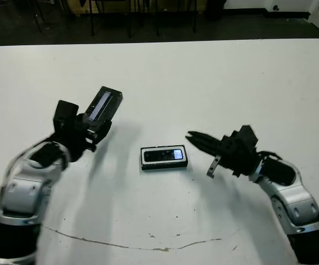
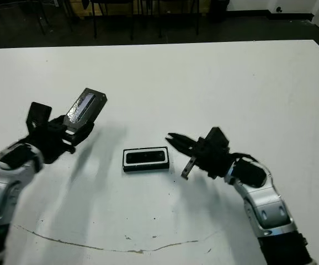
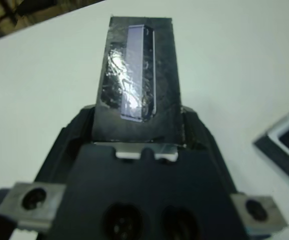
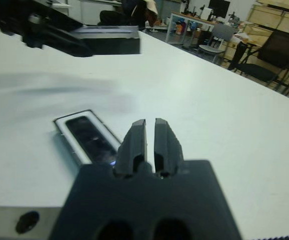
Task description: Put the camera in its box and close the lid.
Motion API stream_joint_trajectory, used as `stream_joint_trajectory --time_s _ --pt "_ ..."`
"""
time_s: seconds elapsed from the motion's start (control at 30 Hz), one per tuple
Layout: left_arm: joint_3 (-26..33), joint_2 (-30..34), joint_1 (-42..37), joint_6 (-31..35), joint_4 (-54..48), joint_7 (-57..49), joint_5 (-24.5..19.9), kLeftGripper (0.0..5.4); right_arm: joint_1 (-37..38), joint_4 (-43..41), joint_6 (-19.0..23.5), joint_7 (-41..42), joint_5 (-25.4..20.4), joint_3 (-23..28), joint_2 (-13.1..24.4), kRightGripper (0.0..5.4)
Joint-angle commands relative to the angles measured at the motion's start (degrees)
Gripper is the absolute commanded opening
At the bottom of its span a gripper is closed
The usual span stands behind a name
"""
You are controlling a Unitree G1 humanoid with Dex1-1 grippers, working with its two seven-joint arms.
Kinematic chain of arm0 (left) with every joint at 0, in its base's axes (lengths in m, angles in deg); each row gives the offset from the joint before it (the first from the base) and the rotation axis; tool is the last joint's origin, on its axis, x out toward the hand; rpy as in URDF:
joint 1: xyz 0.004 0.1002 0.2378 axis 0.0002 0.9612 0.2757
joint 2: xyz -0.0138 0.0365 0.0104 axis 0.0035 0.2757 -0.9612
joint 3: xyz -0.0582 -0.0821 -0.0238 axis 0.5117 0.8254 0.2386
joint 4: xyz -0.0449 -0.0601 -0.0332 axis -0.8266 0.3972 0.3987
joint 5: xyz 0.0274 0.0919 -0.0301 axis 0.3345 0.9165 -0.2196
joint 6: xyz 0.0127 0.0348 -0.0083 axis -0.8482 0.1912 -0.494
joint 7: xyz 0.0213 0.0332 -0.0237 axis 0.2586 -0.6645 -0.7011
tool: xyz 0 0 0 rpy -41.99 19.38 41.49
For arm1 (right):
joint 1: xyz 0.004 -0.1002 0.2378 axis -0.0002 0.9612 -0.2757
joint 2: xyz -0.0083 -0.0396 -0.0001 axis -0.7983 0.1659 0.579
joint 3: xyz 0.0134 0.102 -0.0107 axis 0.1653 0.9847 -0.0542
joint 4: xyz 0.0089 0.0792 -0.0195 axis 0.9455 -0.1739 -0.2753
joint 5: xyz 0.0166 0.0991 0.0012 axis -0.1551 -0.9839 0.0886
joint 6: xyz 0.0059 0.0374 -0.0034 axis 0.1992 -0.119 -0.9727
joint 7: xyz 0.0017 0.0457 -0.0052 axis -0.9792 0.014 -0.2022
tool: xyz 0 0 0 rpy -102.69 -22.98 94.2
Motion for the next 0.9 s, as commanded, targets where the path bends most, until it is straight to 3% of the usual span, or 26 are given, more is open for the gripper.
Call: stream_joint_trajectory --time_s 0.03,0.17,0.27,0.57,0.77,0.9 --pt "-0.8 4.5 -1.5 -2.7 4.1 7.0 -1.6 2.72 -1.6 1.0 2.7 -1.8 1.1 1.7 1.5 0.00" --pt "-2.2 7.0 -2.8 -10.4 11.2 16.4 -2.9 2.72 -4.8 9.3 -1.5 -0.8 0.9 3.8 1.1 0.00" --pt "-3.3 7.7 -3.9 -12.6 15.1 21.4 -3.9 2.72 -6.8 14.3 -0.7 0.2 -0.1 5.4 1.6 0.00" --pt "-5.7 6.5 -6.6 -8.6 18.0 25.9 -6.9 2.72 -9.3 20.8 -0.8 1.3 0.2 7.1 2.2 0.00" --pt "-5.5 4.3 -9.1 -4.7 23.2 29.1 -11.9 2.72 -10.1 24.1 -2.8 1.4 1.5 6.7 2.2 0.00" --pt "-6.5 3.2 -9.8 -6.1 26.0 30.1 -11.8 2.72 -9.8 24.6 -5.0 1.5 2.4 6.6 1.8 0.00"
